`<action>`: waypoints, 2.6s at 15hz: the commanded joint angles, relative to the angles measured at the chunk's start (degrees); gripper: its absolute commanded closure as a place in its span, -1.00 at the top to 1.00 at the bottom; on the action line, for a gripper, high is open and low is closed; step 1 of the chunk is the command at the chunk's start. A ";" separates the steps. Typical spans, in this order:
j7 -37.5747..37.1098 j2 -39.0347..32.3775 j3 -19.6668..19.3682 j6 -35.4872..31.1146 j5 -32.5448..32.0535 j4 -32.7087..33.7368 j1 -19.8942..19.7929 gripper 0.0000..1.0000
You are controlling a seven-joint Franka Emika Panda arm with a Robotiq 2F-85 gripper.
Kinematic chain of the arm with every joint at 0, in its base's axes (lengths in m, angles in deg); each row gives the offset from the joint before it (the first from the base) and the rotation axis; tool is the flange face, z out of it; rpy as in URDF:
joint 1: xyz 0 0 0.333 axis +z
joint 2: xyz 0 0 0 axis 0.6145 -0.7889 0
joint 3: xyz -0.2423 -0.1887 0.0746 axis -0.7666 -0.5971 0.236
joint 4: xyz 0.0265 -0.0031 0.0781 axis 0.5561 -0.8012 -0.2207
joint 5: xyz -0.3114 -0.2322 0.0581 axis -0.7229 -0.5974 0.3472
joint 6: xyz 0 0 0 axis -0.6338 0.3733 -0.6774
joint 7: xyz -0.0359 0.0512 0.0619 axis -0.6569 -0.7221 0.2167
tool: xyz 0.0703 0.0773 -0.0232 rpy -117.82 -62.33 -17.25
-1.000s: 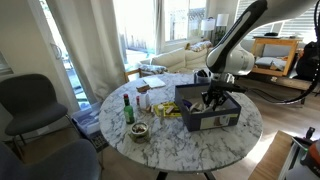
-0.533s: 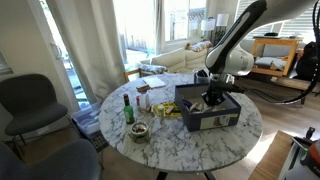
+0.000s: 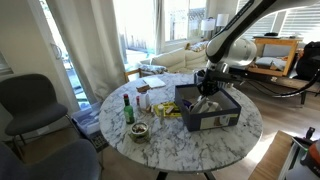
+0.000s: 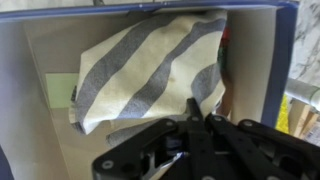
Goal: Remove the striped towel from the box and put it on the table
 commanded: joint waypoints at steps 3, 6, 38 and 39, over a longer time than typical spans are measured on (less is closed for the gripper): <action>-2.65 11.87 1.59 3.24 -4.35 -1.62 1.12 -0.99; -1.62 10.29 1.21 3.79 -4.09 -0.14 1.34 -0.96; -17.21 22.44 16.27 6.61 -14.00 29.92 4.24 -0.99; -19.69 23.58 17.43 6.18 -14.89 29.28 3.54 -0.99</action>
